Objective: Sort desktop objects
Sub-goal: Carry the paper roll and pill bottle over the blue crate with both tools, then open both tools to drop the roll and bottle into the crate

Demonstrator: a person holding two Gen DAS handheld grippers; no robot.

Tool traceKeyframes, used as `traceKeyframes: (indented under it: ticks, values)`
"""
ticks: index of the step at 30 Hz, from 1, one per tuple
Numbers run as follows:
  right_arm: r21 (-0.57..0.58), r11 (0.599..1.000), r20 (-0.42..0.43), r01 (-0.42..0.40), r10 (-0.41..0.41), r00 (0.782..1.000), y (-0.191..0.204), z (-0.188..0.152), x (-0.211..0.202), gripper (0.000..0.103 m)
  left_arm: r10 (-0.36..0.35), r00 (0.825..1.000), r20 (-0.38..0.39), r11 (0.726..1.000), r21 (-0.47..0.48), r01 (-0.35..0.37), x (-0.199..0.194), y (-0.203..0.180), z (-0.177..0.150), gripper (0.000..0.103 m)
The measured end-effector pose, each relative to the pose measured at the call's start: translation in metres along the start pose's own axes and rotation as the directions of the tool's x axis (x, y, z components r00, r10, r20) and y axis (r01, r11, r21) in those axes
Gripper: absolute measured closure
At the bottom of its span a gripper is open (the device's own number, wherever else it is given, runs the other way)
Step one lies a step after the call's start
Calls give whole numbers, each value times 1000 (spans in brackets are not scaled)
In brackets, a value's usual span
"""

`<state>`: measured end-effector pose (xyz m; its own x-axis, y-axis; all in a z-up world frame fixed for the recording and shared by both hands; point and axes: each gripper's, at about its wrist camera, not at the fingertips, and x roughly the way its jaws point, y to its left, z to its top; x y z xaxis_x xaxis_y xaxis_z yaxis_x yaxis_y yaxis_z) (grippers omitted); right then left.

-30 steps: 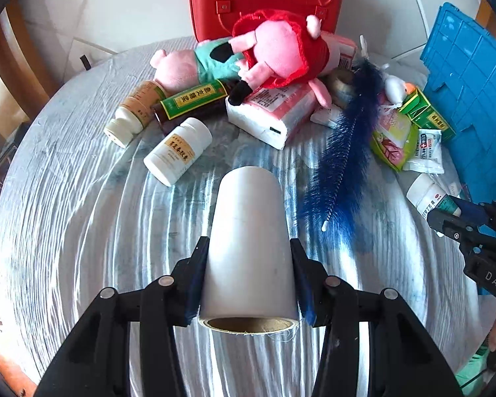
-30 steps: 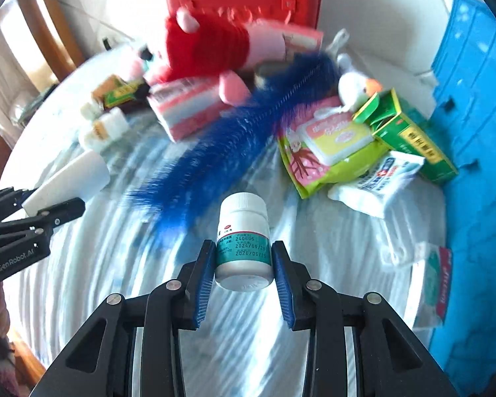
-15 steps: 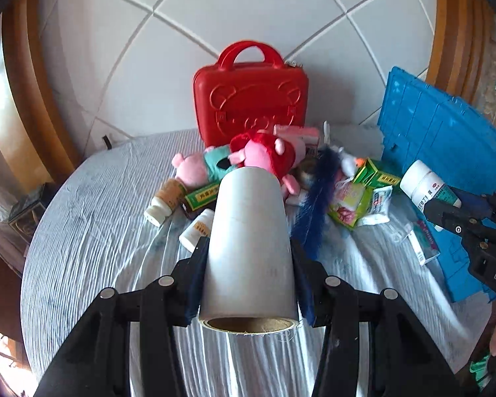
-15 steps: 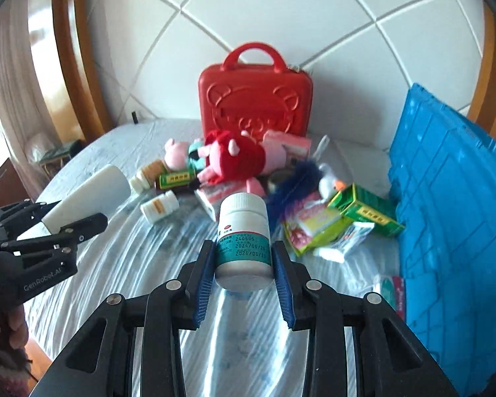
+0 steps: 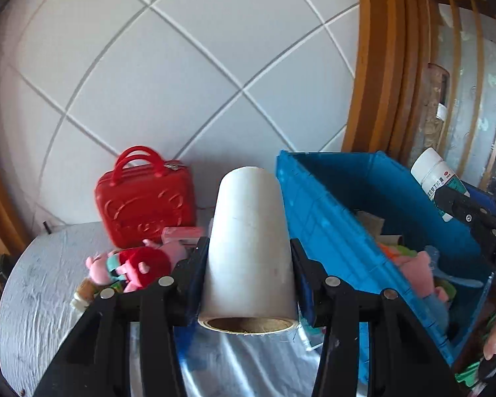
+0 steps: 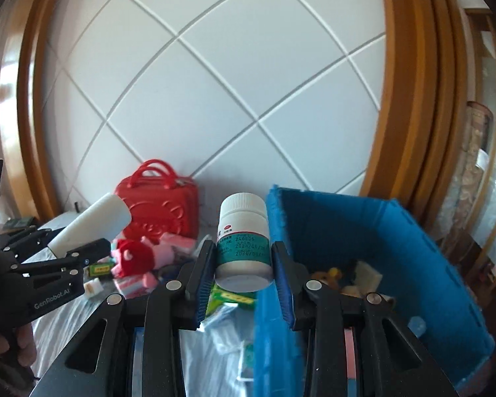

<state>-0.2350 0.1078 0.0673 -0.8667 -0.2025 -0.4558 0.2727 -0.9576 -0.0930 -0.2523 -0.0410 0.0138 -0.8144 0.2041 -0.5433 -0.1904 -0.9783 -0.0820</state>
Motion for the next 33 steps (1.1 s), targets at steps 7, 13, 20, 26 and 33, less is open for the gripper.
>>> traceKeyframes:
  ticks: [7,13,20,26,33]
  values:
    - [96,982,-13,163,-163,987,-120,0,-23,69,-138,987,-85,985,91,145,32,-114,35,57]
    - [146,965,-94,219,-207,974,-188,-16,-10,69,-135,977,-163,972,170,162,62,-193,52,57]
    - [153,956,-167,250,-224,960,-229,-23,14,69,-138,969,-205,959,218,182,92,-248,60,57]
    - [146,957,-206,250,-218,954,-242,-28,40,69,-136,966,-222,948,255,192,116,-269,59,57]
    - [154,959,-227,239,-201,953,-245,-24,56,69,-111,958,-265,951,251,180,134,-274,60,57]
